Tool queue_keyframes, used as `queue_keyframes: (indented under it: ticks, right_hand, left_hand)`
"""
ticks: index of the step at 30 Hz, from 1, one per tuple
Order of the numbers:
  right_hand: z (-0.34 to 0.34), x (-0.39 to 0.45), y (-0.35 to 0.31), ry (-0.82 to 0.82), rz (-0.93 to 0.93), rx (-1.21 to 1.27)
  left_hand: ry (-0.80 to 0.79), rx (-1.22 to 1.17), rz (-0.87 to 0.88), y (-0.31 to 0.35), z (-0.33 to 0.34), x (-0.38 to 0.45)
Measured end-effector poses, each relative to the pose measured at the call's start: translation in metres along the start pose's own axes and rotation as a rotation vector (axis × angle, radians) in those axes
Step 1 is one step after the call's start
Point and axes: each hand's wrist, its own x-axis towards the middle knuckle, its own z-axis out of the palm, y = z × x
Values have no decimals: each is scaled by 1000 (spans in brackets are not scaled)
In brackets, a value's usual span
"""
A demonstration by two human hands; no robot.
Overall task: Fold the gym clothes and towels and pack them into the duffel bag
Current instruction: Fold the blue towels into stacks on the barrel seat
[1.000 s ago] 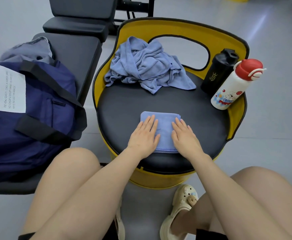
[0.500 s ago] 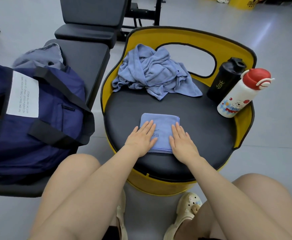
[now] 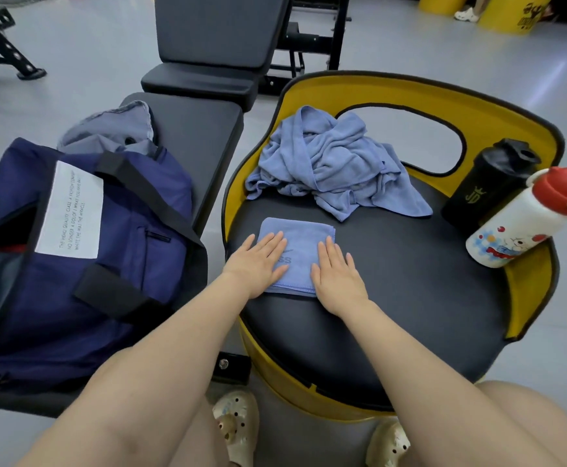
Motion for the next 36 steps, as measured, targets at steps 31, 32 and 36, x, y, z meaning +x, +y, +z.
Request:
queue_keyframes:
  ticks: [31,32,36]
  right_hand:
    - [-64,110,-35,304,-92,160]
    - [-68,116,-32,334,-84,176]
    - [-76,133,-19,376,19,267]
  left_hand:
    - [158,-34,-35,-75,-35,56]
    - [164,-63,-44,-75,-38,61]
    - [164,-154,-61,-69,-46,79]
